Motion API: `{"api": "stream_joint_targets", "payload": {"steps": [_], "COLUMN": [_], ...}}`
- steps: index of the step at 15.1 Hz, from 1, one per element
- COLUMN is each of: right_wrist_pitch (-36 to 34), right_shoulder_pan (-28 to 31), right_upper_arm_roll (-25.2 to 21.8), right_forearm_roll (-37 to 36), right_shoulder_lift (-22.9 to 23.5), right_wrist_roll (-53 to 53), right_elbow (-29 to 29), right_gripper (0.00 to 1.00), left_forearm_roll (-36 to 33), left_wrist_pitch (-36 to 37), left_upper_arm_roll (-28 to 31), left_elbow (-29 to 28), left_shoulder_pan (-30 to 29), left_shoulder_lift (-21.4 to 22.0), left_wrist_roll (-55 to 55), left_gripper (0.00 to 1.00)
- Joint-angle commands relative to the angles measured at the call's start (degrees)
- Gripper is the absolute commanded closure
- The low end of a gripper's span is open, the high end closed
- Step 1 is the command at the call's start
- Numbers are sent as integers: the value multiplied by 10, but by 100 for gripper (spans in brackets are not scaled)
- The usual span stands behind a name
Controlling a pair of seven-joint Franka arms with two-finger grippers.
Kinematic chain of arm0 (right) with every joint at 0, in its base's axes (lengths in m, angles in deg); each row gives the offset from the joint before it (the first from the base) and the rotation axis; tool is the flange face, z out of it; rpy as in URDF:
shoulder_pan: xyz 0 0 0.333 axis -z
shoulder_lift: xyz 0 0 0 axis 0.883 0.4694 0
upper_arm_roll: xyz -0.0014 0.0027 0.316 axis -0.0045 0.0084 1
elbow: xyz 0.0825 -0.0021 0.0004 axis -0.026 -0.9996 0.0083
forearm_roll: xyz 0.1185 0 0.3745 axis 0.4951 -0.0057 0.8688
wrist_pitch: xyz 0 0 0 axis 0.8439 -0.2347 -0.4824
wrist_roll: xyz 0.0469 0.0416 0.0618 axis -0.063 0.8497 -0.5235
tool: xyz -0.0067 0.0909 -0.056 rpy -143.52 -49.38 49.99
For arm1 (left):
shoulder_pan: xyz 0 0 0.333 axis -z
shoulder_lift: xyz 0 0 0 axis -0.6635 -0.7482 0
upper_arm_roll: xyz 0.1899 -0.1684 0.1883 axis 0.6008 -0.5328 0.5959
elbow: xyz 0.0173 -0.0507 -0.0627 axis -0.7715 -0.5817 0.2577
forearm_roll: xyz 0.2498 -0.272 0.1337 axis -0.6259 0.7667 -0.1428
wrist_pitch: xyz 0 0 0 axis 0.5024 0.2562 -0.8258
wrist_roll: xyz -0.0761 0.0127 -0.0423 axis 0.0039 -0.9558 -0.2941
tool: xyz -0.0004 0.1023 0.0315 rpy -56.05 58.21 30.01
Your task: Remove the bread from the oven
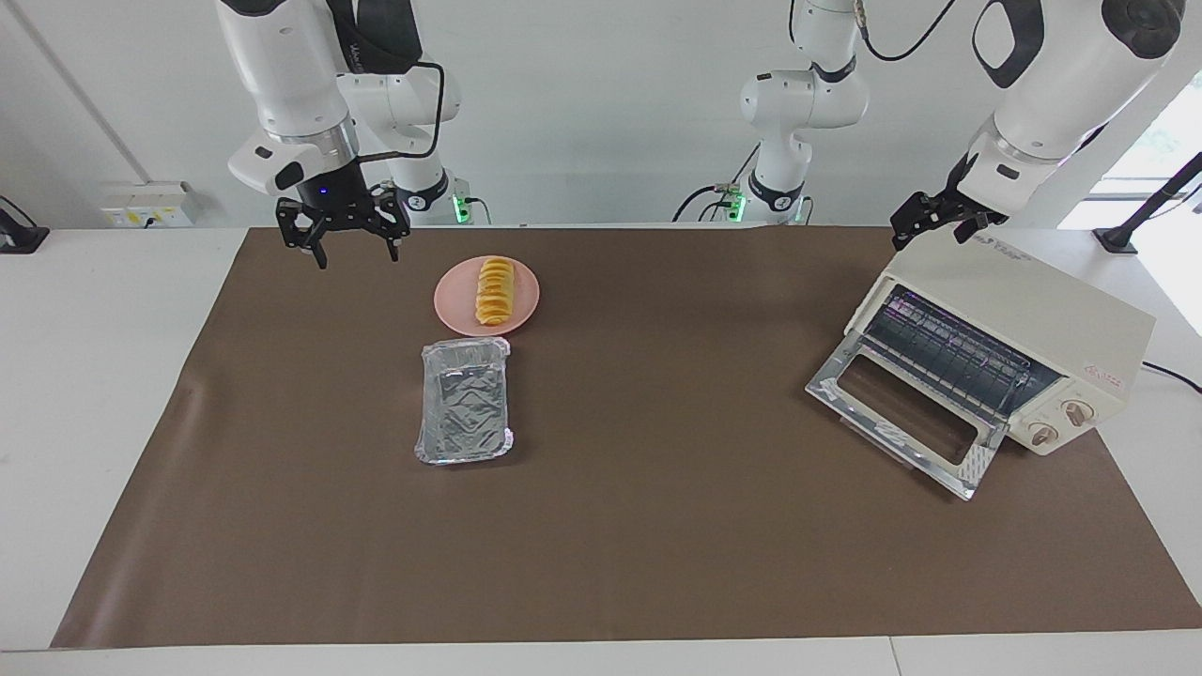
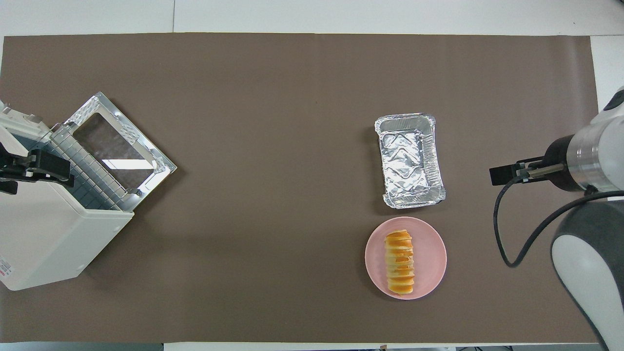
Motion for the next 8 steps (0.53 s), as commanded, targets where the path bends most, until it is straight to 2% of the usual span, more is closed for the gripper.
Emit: {"api": "stream_joint_targets", "payload": {"steps": [1, 3, 8], "right_wrist_pitch": [-63, -75, -84], "right_shoulder_pan": [18, 24, 34], "right_upper_arm_roll": [4, 4, 4], "right_forearm_roll": [26, 21, 14], "right_shoulder_lift": [66, 70, 69], "right_wrist_roll": [18, 19, 19], "right_elbow": [97, 112, 100], "right_gripper": [0, 0, 0], "left_forearm_roll": [-6, -6, -6], "left_wrist_pitch": [11, 11, 11], "left_upper_arm_roll": [-1, -1, -1], "left_elbow": [6, 6, 6], "left_shoulder_pan": [-3, -3, -3], "left_shoulder_lift": [2, 2, 2], "left_wrist_roll": [0, 0, 0], "left_gripper": [0, 0, 0]}}
